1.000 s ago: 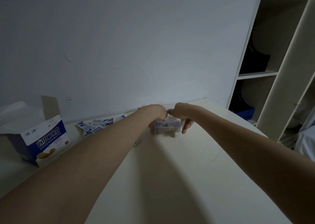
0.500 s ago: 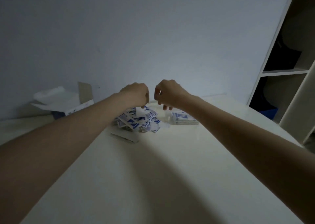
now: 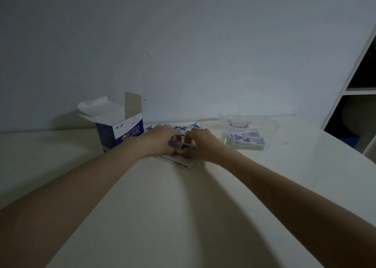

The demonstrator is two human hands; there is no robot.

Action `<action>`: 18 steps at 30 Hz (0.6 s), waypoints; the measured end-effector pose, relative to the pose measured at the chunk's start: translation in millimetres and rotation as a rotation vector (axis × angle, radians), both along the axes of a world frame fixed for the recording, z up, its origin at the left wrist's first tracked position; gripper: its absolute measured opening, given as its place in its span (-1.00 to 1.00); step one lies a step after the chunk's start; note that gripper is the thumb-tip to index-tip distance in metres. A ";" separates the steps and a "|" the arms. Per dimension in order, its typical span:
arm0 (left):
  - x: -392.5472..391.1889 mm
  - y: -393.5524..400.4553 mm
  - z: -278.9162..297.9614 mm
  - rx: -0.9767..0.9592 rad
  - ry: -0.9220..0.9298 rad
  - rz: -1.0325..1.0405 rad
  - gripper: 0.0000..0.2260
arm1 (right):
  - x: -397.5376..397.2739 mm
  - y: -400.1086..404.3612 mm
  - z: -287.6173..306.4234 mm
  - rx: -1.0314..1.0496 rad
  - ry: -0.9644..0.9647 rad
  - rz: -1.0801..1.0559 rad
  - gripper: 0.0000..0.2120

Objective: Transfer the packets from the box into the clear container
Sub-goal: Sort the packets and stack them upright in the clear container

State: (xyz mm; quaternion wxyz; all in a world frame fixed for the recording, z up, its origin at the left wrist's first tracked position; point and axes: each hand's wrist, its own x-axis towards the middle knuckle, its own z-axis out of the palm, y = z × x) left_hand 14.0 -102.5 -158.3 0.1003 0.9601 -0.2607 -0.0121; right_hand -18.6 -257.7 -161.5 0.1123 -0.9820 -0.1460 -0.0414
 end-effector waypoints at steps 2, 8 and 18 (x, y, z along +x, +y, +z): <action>-3.7 -1.2 2.1 -0.023 -0.018 -0.014 -0.76 | -0.7 -9.3 2.4 0.115 0.064 -0.018 -0.68; -16.1 -3.0 11.3 -0.244 0.073 0.004 -0.85 | -2.7 -25.0 7.5 0.545 0.165 -0.111 -0.86; -14.3 14.1 21.1 -0.534 0.252 0.153 -0.90 | -14.4 -29.9 32.2 1.177 0.105 -0.150 -0.91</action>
